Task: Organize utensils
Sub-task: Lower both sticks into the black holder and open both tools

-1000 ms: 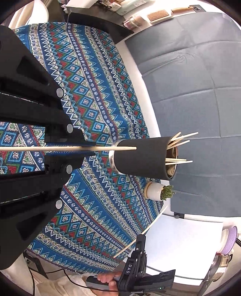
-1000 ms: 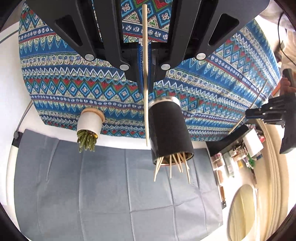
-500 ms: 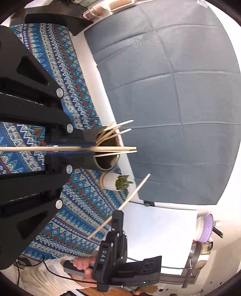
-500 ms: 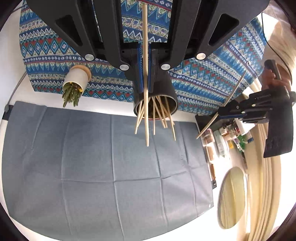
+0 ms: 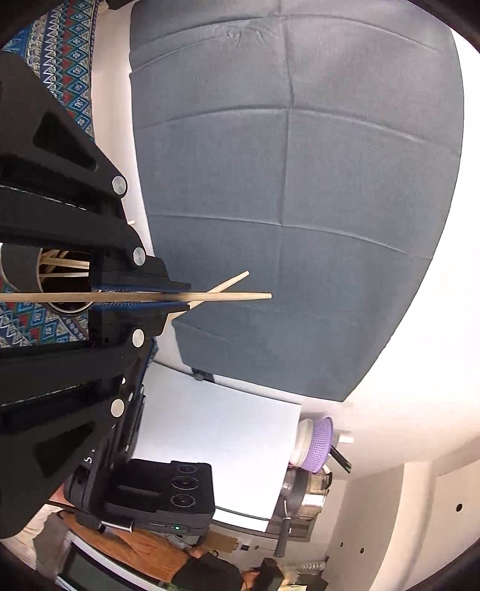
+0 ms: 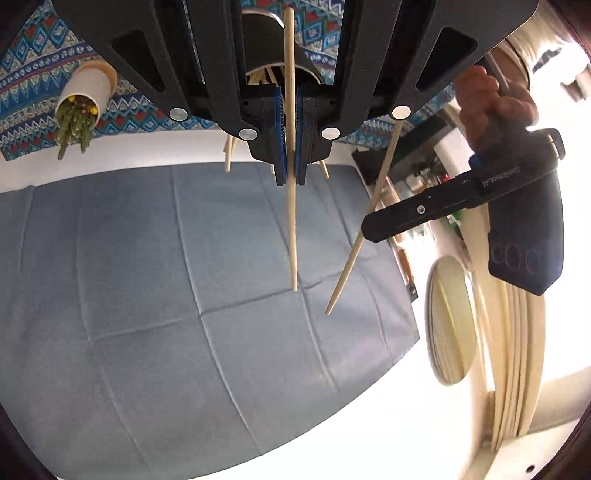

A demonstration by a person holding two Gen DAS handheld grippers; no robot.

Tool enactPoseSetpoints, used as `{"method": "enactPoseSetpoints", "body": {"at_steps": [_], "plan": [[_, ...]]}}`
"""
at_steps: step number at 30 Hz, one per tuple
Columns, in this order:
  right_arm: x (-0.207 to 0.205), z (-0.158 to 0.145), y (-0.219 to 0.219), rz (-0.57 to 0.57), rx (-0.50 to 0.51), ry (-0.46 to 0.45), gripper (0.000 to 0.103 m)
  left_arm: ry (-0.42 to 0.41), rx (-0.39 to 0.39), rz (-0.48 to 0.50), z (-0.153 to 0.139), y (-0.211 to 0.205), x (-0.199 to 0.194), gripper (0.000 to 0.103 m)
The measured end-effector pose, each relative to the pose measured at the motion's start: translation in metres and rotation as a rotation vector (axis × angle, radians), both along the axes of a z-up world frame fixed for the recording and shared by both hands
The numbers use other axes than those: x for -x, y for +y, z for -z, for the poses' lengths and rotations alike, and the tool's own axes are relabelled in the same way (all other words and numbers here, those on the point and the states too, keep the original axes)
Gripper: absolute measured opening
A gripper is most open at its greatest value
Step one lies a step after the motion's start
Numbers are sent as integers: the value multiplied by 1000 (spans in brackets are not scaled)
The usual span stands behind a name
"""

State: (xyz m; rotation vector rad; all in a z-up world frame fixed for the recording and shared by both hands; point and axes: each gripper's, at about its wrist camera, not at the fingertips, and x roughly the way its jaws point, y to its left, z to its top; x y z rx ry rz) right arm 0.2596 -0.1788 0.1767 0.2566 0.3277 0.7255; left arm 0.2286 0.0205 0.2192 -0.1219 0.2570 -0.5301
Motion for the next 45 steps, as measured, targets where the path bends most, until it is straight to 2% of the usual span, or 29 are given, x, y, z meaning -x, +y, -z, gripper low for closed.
{"method": "enactPoseSetpoints", "body": {"at_steps": [5, 8, 10, 17, 23, 25, 28, 32, 38, 43, 44, 45], "plan": [[-24, 11, 2, 27, -104, 8, 5, -62, 60, -21, 8, 2, -17, 5], [-36, 23, 9, 49, -91, 22, 5, -74, 98, -13, 18, 4, -29, 5], [-42, 33, 12, 60, -86, 24, 5, -51, 132, 20, 26, 5, -38, 5], [-60, 55, 22, 107, -131, -11, 5, -72, 88, -28, 51, -1, -56, 5], [-71, 52, 29, 89, -173, -25, 5, -68, 124, -45, 65, 5, -59, 5], [-69, 57, 31, 90, -152, -31, 5, -84, 129, -53, 69, 8, -56, 5], [-62, 65, 33, 83, -110, -28, 5, -64, 144, -16, 75, 12, -55, 5], [-52, 70, 35, 83, -29, -38, 5, -81, 71, -39, 81, 8, -48, 5], [-34, 72, 28, 73, 56, -44, 5, -63, 67, -42, 81, 13, -36, 5], [-16, 76, 25, 103, 141, -47, 6, -61, 9, -77, 83, 12, -18, 5], [-11, 77, 23, 120, 151, -59, 9, -58, 4, -82, 82, 13, -14, 7], [-5, 77, 20, 126, 160, -66, 9, -54, -3, -84, 81, 14, -9, 15]]}}
